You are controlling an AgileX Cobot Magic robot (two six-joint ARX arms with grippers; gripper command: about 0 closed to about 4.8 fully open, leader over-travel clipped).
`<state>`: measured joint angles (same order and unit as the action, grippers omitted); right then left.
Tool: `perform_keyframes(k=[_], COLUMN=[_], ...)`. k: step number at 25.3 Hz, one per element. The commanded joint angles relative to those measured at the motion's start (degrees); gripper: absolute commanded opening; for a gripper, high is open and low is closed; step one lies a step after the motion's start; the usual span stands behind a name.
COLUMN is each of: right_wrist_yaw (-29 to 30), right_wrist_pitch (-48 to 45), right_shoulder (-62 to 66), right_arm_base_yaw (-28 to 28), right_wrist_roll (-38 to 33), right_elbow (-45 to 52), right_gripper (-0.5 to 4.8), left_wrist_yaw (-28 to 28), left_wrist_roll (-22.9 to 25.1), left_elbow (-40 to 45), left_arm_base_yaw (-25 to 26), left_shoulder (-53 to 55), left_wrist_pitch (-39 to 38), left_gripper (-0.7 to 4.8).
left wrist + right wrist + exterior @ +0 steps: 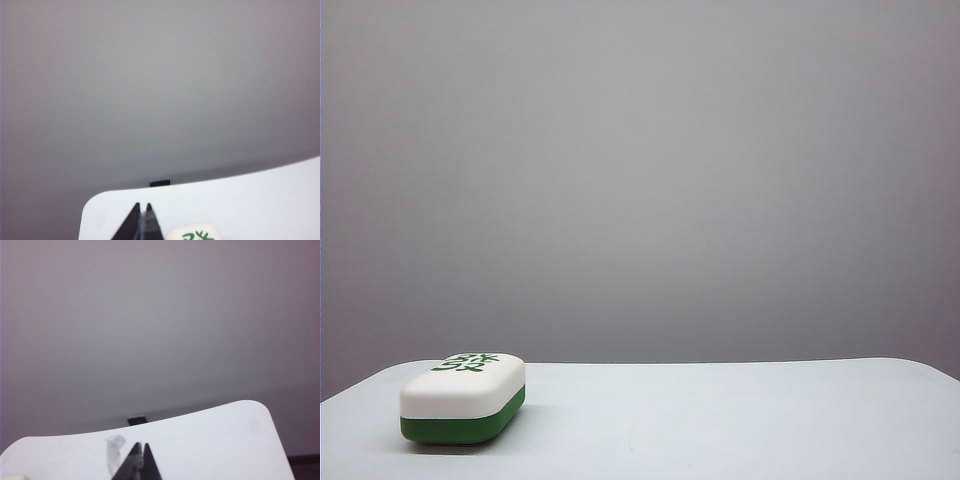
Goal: Move the foam mahjong from the right side of the table to the left side of the table.
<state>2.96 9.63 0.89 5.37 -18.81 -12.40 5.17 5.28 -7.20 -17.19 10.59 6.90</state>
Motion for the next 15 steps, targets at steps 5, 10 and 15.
perform_keyframes(k=[5, 10, 15], right_wrist_yaw=[-3.85, -4.35, -4.13], right_wrist_pitch=[-1.33, -3.61, -4.00], right_shoulder=[-0.90, -0.90, -0.79], right_arm_base_yaw=[-0.02, 0.00, 0.04], right_wrist_roll=[0.87, 1.77, 1.77], right_elbow=[3.06, 6.34, 9.53], right_gripper=[-0.05, -0.05, -0.05], left_wrist_yaw=[0.20, 1.70, 2.34], left_wrist_roll=[-1.22, -1.09, -0.68], left_elbow=[1.07, 2.82, 4.22], left_arm_base_yaw=[0.11, 0.11, 0.35], left_shoulder=[-4.63, -10.49, -10.54], left_wrist_pitch=[-1.31, -3.98, -4.26], left_gripper=[-0.05, -0.05, -0.05])
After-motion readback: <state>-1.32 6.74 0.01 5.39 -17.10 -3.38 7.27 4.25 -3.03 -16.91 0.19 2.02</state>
